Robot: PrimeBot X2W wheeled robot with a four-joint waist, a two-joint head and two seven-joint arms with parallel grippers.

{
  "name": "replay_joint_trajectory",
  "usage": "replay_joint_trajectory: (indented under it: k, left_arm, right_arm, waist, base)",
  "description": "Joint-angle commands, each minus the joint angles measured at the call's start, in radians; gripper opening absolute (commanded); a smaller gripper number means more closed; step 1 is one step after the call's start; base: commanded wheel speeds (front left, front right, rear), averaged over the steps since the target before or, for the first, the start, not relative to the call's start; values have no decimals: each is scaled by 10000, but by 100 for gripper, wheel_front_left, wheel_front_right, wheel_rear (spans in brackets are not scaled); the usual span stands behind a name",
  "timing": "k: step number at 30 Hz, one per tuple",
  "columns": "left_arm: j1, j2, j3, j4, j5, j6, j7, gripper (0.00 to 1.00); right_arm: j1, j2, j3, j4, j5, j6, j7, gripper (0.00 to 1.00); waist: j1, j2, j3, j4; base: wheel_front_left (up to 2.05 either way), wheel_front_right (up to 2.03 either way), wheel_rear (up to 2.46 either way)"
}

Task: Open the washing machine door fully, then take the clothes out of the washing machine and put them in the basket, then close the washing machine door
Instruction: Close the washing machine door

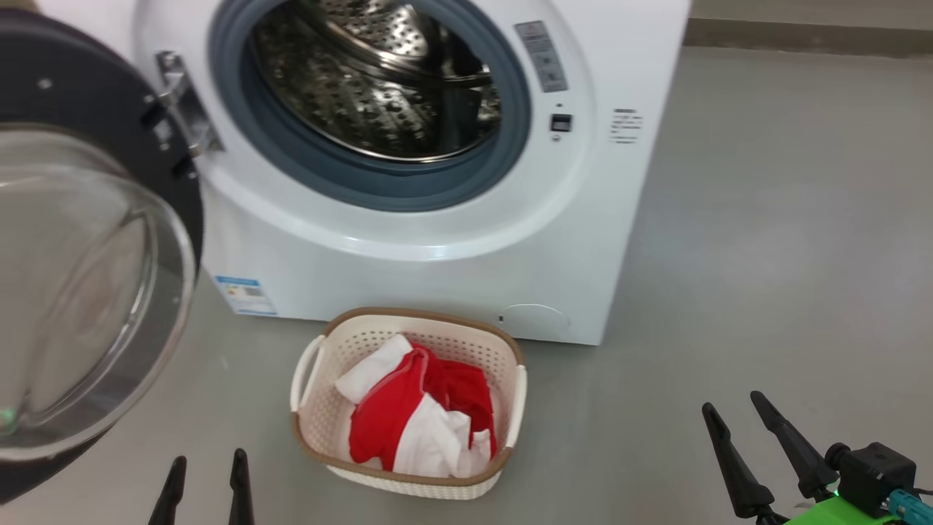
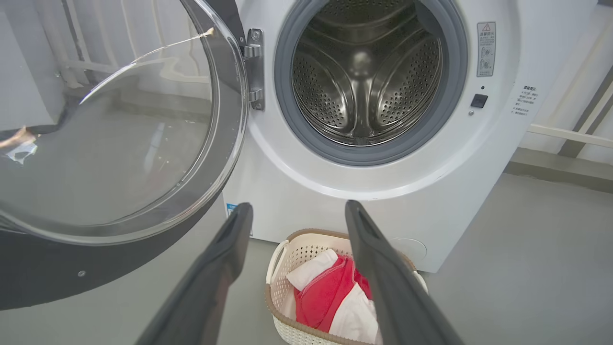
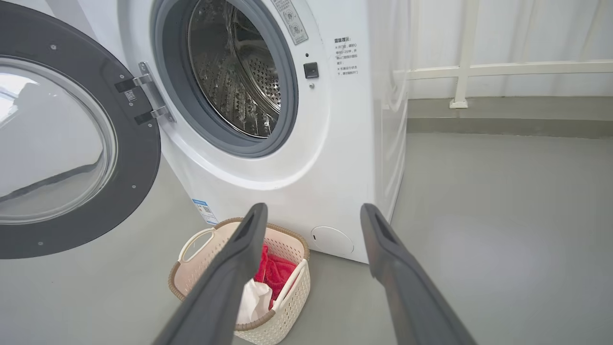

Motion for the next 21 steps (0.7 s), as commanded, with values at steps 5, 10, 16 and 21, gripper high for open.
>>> replay_joint_trajectory:
  k: [5, 10, 16, 21]
  left_arm:
    - [-24, 87, 158, -317, -244, 205, -51, 100]
    - [25, 87, 34, -373, -392, 320, -51, 100]
    - [58, 87, -219, -487, -623, 521, -51, 100]
    - [81, 87, -390, -600, -706, 645, -51, 100]
  right_arm:
    - [-367, -274, 309, -235, -13, 63, -63, 100]
    - [-424, -321, 393, -267, -35, 63, -63, 100]
    - [-545, -403, 532, -285, -41, 63, -63, 100]
    - [-613, -446, 596, -261, -43, 63, -63, 100]
  waist:
    - [0, 0, -5, 1268]
    - [0, 0, 85, 1944]
    - [0, 0, 215, 2626]
    - [0, 0, 239, 3099]
  base:
    - [0, 0, 0]
    - [0, 0, 0]
    - [0, 0, 0]
    - [0, 0, 0]
